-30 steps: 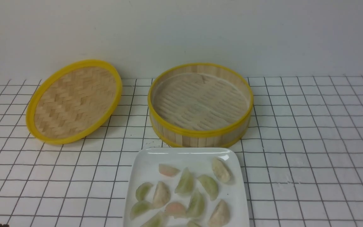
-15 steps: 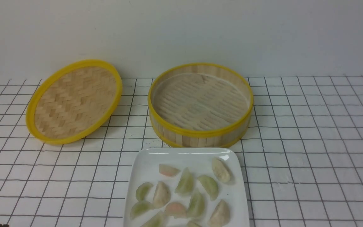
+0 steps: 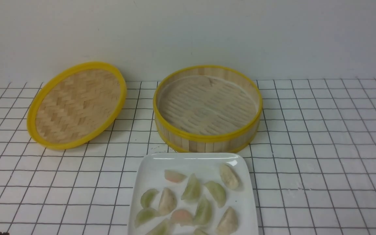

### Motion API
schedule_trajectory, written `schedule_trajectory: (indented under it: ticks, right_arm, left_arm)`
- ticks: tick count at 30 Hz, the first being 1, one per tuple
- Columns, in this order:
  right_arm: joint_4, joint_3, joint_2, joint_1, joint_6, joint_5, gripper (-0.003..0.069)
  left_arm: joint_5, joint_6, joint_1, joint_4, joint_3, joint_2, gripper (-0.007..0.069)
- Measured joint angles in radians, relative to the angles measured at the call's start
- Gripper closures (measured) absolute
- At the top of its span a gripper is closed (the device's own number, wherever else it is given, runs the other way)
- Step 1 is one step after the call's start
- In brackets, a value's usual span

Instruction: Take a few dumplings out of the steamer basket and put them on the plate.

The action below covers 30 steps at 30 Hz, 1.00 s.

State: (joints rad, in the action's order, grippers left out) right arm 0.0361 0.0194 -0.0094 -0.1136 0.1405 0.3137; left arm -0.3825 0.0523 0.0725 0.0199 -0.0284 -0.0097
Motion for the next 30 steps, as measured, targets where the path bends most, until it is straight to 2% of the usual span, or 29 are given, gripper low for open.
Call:
schedule_trajectory:
  ticks: [2,5,30]
  right_arm:
    - [0.000,0.006,0.000,0.046,0.000,0.052,0.0673]
    - [0.000,0.005,0.000,0.063,-0.003,0.062,0.0673]
    - [0.000,0.004,0.000,0.064,-0.003,0.068,0.0673]
  left_arm:
    - [0.000,0.000,0.000,0.000,0.000,0.000,0.0631]
    - [0.000,0.000,0.000,0.000,0.000,0.000,0.0631]
    - [-0.001,0.000,0.000,0.000,0.000,0.000,0.0631]
